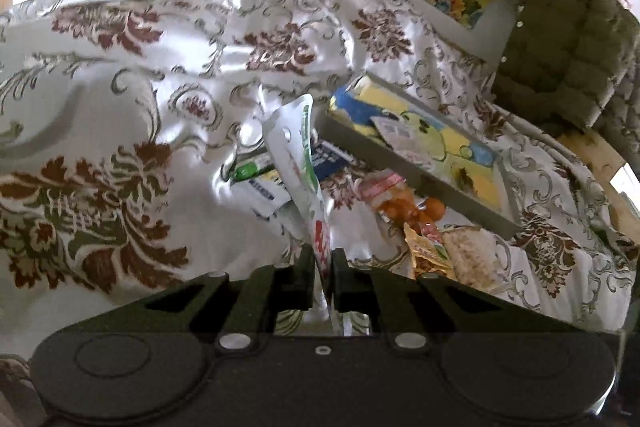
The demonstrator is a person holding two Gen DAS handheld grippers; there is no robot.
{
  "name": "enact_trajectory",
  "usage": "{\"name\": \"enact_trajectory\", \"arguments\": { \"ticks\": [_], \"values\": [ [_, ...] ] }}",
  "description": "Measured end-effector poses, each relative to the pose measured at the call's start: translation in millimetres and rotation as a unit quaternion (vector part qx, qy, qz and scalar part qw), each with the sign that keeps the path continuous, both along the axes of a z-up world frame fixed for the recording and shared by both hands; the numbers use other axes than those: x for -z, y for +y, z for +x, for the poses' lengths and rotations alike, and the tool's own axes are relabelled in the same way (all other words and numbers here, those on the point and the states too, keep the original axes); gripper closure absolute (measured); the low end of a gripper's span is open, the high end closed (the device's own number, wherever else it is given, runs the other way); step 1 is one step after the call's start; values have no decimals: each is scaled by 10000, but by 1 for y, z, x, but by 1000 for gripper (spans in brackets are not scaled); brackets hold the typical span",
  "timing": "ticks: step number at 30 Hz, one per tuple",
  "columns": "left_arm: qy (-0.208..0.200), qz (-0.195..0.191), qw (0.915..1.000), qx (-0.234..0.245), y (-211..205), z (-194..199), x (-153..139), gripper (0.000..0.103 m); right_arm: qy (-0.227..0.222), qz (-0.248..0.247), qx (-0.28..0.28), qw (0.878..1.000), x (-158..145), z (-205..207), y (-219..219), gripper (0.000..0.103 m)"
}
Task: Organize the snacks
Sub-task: 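Lift the white-green packet with the left tool while the right tool carries the gold packet toward the tray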
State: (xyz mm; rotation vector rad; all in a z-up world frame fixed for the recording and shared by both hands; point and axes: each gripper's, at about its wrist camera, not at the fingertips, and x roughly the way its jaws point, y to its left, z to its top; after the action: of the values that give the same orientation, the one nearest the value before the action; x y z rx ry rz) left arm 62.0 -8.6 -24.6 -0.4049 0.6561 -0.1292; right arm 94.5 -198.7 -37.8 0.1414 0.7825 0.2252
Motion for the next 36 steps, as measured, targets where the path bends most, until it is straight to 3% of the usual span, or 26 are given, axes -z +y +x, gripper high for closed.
{"name": "enact_trajectory", "arguments": {
  "ticks": [12, 24, 30, 36],
  "values": [
    [-413, 4, 9991, 68, -1, -7, -17, 95, -303, 885, 133, 9955, -14, -13, -20, 45],
    [-620, -435, 9967, 277, -2, 2, -36, 95, -803, 1361, 344, 9868, -39, -16, -42, 45],
    [-753, -514, 9946, 488, -14, 26, -56, 95, -1120, 1177, 233, 9864, -67, 3, -65, 45],
    [-852, -617, 9929, 550, -34, 68, -68, 95, -1281, 487, 307, 9901, -74, 37, -94, 44]
  ]
}}
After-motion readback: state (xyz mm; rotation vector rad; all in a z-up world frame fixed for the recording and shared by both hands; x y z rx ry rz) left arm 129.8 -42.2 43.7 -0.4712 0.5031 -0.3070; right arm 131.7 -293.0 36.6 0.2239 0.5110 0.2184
